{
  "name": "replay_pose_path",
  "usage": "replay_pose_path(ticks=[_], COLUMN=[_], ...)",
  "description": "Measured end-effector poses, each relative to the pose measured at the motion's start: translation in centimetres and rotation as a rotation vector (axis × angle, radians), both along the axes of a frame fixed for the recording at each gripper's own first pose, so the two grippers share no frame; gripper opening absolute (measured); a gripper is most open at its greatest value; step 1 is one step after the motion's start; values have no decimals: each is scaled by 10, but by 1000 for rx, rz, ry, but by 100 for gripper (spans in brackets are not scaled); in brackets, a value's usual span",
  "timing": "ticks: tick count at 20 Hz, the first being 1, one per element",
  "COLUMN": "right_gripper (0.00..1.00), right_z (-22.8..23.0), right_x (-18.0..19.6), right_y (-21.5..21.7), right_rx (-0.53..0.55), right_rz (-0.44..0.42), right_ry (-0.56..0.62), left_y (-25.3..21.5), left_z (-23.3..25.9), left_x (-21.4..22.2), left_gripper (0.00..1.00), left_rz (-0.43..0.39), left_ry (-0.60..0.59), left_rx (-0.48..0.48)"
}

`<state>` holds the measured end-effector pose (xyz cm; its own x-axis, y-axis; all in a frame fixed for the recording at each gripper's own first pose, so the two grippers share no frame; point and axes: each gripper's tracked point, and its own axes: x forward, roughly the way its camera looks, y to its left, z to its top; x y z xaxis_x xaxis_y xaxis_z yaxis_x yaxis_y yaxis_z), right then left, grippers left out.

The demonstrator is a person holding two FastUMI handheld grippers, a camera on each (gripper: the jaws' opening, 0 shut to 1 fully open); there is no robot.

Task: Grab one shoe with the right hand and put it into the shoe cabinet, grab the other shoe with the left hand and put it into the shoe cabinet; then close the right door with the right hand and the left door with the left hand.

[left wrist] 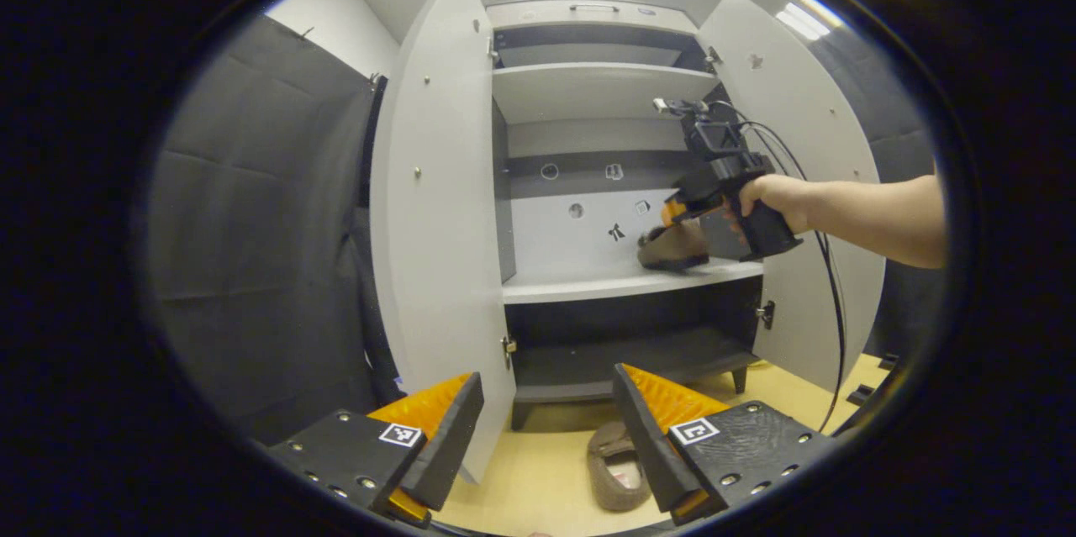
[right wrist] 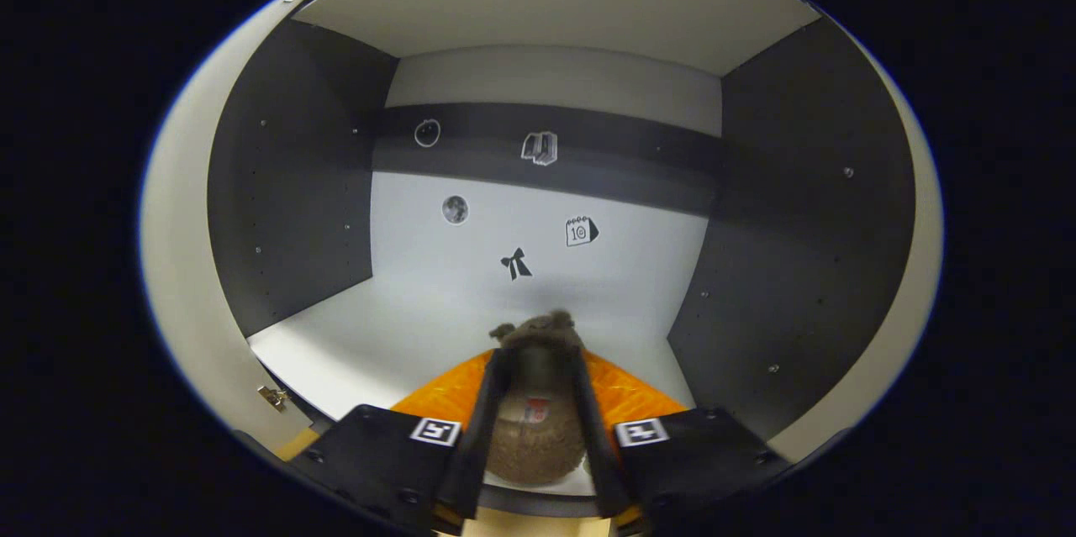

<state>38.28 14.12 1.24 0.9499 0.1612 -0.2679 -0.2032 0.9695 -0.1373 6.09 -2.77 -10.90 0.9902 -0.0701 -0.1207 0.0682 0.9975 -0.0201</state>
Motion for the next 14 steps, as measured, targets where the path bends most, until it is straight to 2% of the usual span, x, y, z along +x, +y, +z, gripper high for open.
replay_pose_path(ticks=[1,2,3,7,11,14], right_gripper=[79,97,100,98,97,98], right_z=[8,14,20,40,42,34], right_x=[-10,-16,-26,-66,-102,-118], right_y=[2,-1,-3,-16,-36,-58], right_rx=[18,33,55,110,145,110], right_rz=[1,-7,-9,-3,-15,-48], right_ry=[-23,-46,-70,-163,-202,-216], left_y=[-6,-10,-14,-28,-38,-43], left_z=[-10,-21,-34,-92,-153,-194], left_x=[5,9,14,31,44,47], left_gripper=[90,90,90,90,91,91], left_rz=[-18,-32,-46,-99,-139,-161], left_ry=[24,53,83,207,331,433], left_rx=[-20,-42,-66,-140,-107,-111])
